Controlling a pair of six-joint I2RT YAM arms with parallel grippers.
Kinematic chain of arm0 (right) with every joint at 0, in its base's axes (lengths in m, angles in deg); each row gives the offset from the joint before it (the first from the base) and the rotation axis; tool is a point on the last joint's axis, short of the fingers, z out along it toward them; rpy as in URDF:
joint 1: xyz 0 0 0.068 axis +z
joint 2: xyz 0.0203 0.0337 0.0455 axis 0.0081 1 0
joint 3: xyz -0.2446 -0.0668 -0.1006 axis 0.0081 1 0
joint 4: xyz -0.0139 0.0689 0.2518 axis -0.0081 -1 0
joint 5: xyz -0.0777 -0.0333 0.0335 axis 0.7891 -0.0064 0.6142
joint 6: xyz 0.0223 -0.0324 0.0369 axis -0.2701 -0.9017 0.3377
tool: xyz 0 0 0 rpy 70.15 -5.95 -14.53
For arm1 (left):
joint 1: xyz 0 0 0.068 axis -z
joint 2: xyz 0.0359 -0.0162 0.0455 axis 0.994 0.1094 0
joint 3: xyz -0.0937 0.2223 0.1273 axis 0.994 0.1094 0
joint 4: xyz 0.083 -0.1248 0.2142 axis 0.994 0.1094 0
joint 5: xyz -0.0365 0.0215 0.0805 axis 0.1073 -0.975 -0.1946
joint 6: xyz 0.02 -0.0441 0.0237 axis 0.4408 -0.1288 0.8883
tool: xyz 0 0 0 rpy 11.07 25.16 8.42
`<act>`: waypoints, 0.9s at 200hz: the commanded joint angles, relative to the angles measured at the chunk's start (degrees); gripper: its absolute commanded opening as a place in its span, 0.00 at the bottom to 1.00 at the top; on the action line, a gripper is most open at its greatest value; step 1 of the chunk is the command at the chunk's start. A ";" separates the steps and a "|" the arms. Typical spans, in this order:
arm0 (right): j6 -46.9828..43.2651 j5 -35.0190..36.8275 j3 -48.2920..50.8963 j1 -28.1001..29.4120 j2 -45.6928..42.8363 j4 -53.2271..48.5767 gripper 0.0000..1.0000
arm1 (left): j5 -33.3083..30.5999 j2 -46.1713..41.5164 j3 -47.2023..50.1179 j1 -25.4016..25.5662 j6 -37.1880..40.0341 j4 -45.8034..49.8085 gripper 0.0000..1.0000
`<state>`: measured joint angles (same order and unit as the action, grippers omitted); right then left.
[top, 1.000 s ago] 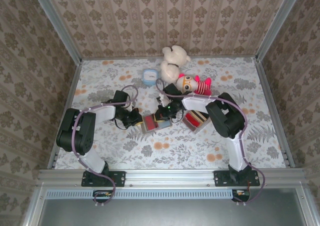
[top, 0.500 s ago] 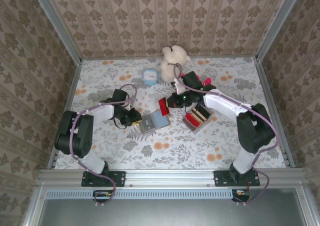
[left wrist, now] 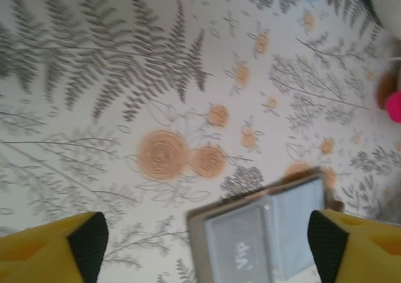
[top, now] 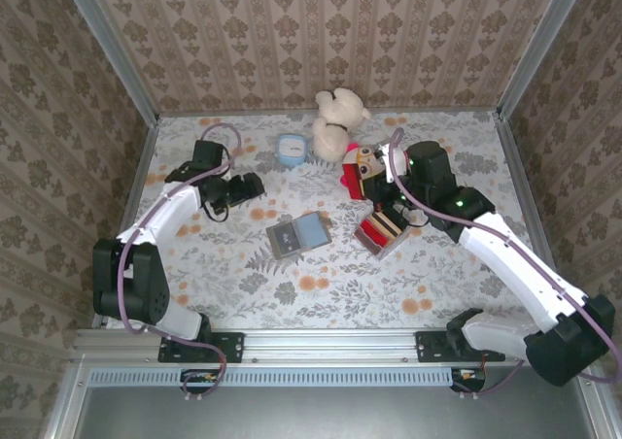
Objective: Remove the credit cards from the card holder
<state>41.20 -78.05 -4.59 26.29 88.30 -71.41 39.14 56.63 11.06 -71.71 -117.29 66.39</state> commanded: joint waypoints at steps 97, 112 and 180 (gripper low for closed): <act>-17.32 5.13 -0.70 -1.96 5.05 -18.13 0.00 | -4.29 -9.27 0.55 -5.89 7.97 5.79 1.00; -19.19 2.34 -1.39 -1.98 7.55 -17.97 0.00 | -4.18 -9.51 0.92 -6.03 7.99 5.42 1.00; -20.65 4.73 -2.88 -2.96 15.46 -19.25 0.00 | -0.93 -9.44 1.33 -7.97 7.61 4.54 1.00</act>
<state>22.53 -74.07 -5.77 24.06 101.28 -88.09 36.10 48.24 11.80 -78.88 -110.79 70.68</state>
